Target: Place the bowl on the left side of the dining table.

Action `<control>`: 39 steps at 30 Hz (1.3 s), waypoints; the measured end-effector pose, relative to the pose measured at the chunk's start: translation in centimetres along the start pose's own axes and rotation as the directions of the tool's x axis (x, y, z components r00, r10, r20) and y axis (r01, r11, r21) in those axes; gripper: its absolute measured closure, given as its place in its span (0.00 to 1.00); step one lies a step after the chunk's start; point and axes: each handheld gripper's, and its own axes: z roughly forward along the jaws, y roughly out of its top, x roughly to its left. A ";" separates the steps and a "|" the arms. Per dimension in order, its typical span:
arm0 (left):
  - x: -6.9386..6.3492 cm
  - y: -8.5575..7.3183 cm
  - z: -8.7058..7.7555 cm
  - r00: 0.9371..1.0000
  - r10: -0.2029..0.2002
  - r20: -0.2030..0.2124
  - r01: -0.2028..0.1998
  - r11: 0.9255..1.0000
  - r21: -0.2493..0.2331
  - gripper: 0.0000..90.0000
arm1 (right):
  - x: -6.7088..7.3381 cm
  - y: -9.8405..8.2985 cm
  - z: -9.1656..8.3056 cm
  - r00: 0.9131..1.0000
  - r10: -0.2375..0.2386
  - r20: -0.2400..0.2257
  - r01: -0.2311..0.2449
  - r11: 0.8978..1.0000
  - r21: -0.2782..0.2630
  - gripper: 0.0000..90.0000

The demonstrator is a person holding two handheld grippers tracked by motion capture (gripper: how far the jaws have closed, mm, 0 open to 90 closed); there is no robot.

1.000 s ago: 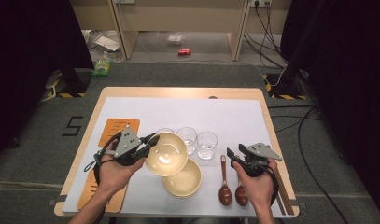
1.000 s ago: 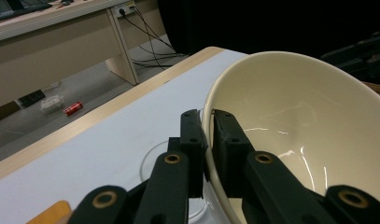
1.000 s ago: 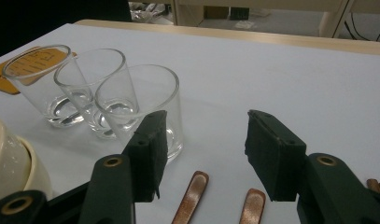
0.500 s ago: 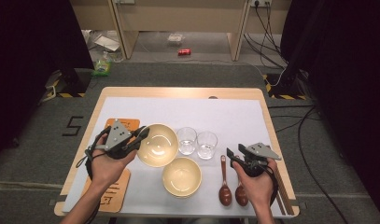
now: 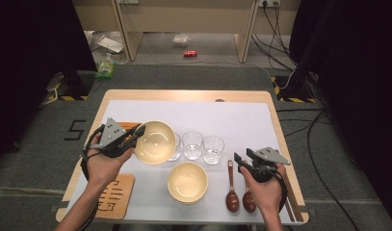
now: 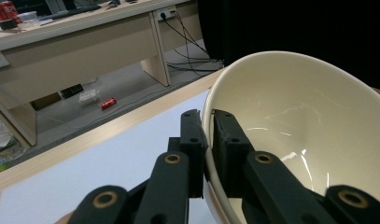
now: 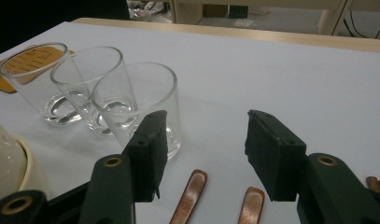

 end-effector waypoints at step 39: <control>5.8 -0.1 0.9 0.988 -0.093 -0.119 0.094 0.996 0.007 0.92 | -0.1 0.0 0.0 1.000 0.001 0.007 -0.001 1.000 -0.002 0.54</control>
